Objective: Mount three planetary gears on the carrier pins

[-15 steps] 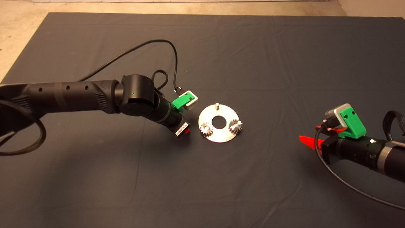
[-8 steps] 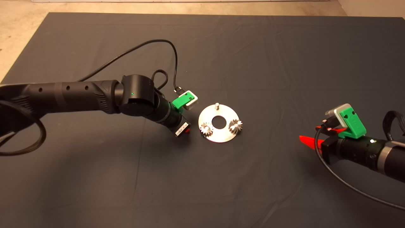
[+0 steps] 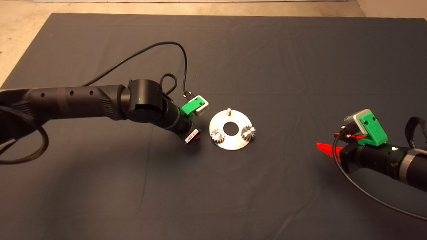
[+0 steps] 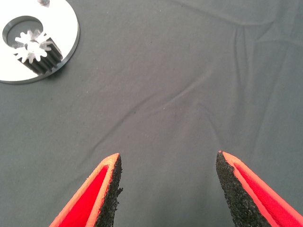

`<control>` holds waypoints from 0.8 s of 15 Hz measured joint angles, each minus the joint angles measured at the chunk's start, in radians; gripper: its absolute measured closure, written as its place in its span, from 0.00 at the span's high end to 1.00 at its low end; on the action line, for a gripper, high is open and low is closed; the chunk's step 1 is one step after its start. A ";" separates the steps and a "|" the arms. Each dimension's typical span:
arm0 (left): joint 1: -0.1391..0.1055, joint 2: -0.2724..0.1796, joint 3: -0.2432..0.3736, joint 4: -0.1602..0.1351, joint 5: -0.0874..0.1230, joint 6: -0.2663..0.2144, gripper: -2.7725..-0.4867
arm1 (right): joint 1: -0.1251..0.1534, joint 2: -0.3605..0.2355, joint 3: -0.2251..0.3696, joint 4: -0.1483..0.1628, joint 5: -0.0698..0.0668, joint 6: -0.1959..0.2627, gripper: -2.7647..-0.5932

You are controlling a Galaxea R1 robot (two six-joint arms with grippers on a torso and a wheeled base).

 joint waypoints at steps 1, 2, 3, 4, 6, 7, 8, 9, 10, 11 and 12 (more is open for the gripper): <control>0.001 -0.001 0.000 0.001 -0.001 0.000 0.15 | 0.004 0.000 0.000 0.000 0.000 0.000 0.41; 0.002 -0.003 0.002 0.003 -0.005 0.000 0.15 | 0.004 0.000 0.000 0.000 0.000 0.000 0.41; 0.002 -0.003 0.002 0.004 -0.005 0.000 0.13 | 0.004 0.000 0.000 0.000 0.000 0.000 0.41; 0.002 -0.003 0.003 0.004 -0.005 0.001 0.12 | 0.004 0.000 0.000 0.000 0.000 0.000 0.41; 0.003 -0.005 0.004 0.005 -0.006 0.001 0.09 | 0.004 0.000 0.000 0.000 0.000 0.000 0.41; 0.003 -0.005 0.004 0.005 -0.006 0.001 0.09 | 0.004 0.000 0.000 0.000 0.000 0.000 0.41; 0.002 -0.005 0.004 0.005 -0.006 0.001 0.09 | 0.004 0.000 0.000 0.000 0.000 0.000 0.41; 0.002 -0.005 0.004 0.005 -0.005 0.001 0.09 | 0.004 0.000 0.000 0.000 0.000 0.000 0.41; 0.001 -0.005 0.005 0.004 -0.005 0.001 0.09 | 0.004 0.000 0.000 0.000 0.000 0.000 0.41; 0.001 -0.005 0.005 0.004 -0.004 0.001 0.09 | 0.004 0.000 0.000 0.000 0.000 0.000 0.41; -0.004 -0.004 0.005 0.000 0.007 0.001 0.08 | 0.004 0.000 0.000 0.000 0.000 0.000 0.41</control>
